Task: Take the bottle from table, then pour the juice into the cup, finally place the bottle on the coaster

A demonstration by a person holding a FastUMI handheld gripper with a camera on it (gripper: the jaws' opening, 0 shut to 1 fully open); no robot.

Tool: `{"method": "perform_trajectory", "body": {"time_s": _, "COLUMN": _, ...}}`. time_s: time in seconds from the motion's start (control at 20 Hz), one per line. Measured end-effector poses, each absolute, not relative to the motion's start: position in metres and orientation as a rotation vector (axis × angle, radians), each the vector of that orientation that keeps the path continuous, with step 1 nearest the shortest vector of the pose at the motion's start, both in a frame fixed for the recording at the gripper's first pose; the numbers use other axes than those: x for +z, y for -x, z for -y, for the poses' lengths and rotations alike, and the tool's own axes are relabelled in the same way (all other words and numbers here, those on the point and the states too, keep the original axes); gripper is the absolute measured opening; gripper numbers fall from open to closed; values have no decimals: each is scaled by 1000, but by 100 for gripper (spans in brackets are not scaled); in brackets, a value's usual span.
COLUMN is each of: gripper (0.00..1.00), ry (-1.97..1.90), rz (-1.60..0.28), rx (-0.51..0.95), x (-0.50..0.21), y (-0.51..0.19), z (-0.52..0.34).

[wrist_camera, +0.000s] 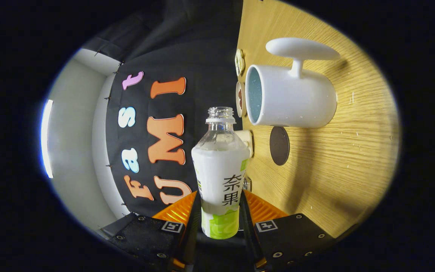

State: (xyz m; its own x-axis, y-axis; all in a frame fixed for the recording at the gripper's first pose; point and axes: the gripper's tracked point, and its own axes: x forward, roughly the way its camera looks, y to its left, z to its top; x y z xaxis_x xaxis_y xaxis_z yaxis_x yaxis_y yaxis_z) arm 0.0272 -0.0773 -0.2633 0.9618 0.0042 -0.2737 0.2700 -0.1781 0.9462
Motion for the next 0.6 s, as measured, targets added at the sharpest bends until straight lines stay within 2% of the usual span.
{"method": "perform_trajectory", "body": {"time_s": 0.6, "gripper": 55, "ry": -1848, "rz": -166, "rx": -253, "x": -255, "y": -31, "z": 84}}
